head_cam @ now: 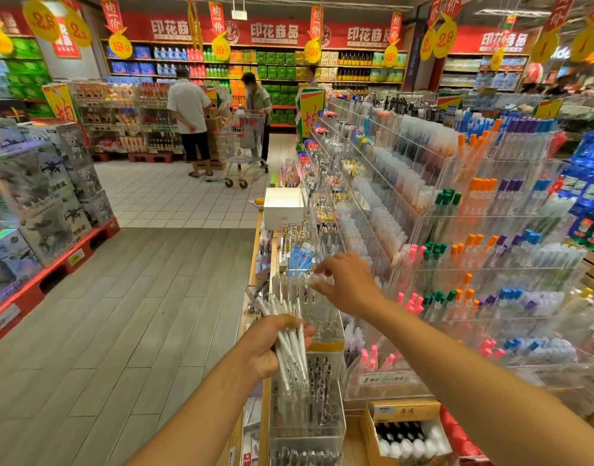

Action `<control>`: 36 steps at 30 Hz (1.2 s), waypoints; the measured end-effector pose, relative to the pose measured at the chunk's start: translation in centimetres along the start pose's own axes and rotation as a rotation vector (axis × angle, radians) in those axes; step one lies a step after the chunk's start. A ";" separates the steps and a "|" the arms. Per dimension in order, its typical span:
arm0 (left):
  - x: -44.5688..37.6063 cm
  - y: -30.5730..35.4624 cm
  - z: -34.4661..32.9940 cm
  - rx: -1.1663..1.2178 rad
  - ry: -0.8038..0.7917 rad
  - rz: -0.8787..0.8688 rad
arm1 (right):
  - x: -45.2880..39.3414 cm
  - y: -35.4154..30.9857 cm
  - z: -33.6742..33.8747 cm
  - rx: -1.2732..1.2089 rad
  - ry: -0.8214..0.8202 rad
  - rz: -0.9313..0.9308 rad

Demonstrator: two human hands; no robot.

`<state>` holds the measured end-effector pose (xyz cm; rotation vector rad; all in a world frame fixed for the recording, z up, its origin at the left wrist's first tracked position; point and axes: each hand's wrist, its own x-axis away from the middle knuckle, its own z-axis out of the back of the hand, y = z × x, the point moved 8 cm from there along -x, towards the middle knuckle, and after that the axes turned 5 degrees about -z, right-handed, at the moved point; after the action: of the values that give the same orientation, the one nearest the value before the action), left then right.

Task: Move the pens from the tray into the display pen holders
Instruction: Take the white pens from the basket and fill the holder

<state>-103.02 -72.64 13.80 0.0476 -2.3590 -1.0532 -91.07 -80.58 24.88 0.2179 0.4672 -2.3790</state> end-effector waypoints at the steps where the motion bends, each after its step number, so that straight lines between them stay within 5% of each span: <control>1: 0.1 0.0 -0.1 -0.006 -0.009 -0.004 | 0.3 -0.2 0.5 -0.063 0.028 0.003; 8: 0.2 0.0 -0.9 0.049 -0.052 -0.041 | 2.8 -2.0 -1.8 -0.391 -0.308 -0.094; 15: 0.7 -0.2 -1.0 0.019 -0.080 -0.068 | 3.8 -1.2 -2.9 -0.657 -0.400 -0.248; 20: 0.9 0.0 -0.7 0.135 -0.013 -0.051 | 3.1 -0.5 -1.6 -0.784 -0.348 -0.312; 26: 0.5 -0.4 1.7 0.185 0.099 -0.039 | 1.4 0.6 2.9 -0.666 -0.049 -0.143; 36: 0.1 -0.2 2.5 0.186 0.110 -0.056 | 1.1 -0.3 1.1 -0.378 -0.072 0.095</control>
<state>-104.33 -71.08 12.36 0.2357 -2.3601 -0.8311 -92.12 -81.45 25.69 -0.0180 0.8389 -2.1501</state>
